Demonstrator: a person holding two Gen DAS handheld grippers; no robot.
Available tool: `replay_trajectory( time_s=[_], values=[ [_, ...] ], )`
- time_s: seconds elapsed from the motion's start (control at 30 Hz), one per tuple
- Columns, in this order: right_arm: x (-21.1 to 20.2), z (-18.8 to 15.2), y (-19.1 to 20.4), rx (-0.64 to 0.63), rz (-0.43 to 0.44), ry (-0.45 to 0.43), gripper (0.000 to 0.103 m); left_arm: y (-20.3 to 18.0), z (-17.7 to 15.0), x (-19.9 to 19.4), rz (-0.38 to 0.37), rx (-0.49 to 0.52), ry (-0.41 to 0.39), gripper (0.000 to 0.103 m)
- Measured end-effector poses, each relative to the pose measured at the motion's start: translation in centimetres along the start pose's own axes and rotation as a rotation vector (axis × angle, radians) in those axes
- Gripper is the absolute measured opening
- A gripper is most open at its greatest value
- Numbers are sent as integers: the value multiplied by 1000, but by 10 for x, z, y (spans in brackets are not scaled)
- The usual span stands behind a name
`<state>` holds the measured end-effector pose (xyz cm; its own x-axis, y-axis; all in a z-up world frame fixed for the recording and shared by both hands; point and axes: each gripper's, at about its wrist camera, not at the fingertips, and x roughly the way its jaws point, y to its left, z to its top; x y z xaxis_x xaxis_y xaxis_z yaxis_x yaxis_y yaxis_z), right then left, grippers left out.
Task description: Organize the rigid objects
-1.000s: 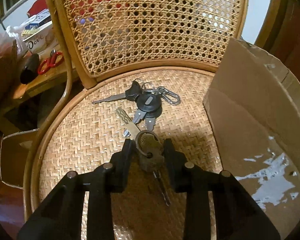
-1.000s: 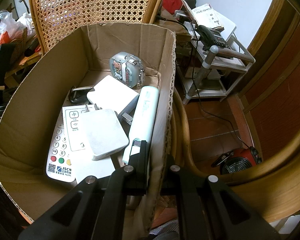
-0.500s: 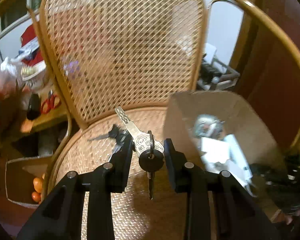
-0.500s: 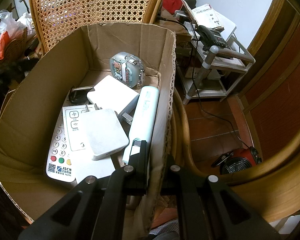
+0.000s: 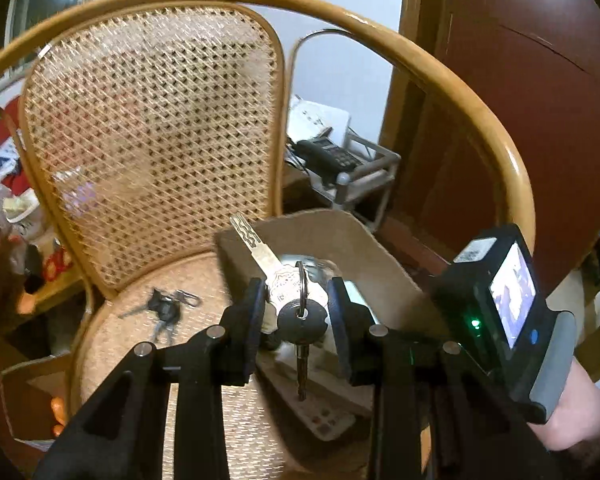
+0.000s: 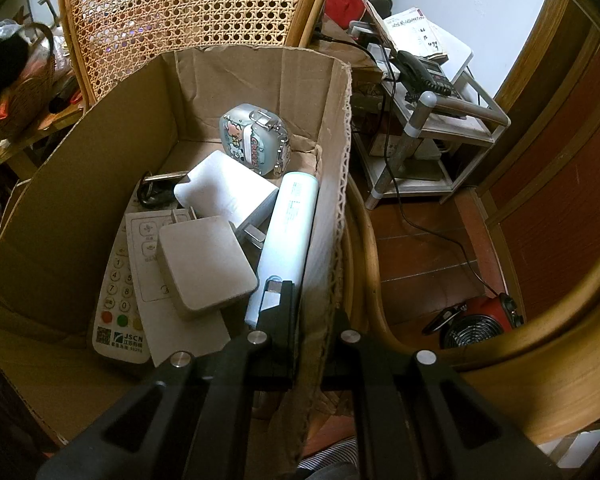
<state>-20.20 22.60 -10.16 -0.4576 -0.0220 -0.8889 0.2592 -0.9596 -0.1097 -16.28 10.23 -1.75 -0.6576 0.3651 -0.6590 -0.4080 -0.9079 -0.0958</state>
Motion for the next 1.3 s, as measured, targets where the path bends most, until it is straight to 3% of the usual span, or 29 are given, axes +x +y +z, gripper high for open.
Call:
replay_trajectory(
  time_s=[0.23,0.63,0.73,0.8,0.87,1.07,1.13,1.2,1.3],
  values=[
    [1,0,0,-1,0,0,10,-15,-15,33,-30,15,90,30],
    [0,0,0,0,0,0,10,-17,-27,54,-31,-16,153,31],
    [1,0,0,0,0,0,10,-16,-28,55,-8,-20,161,38],
    [1,0,-1,0,0,0,10,-14,-28,55,9,-24,158,41],
    [0,0,0,0,0,0,10,-11,-28,53,11,-34,152,52],
    [0,0,0,-1,0,-1,10,5,-20,44,16,-65,131,52],
    [1,0,-1,-1,-1,-1,10,16,-15,38,-14,-96,121,52],
    [1,0,-1,2,2,1,10,28,-10,28,40,-117,93,53],
    [1,0,0,-1,-1,0,10,46,-3,18,55,-136,59,61]
  ],
)
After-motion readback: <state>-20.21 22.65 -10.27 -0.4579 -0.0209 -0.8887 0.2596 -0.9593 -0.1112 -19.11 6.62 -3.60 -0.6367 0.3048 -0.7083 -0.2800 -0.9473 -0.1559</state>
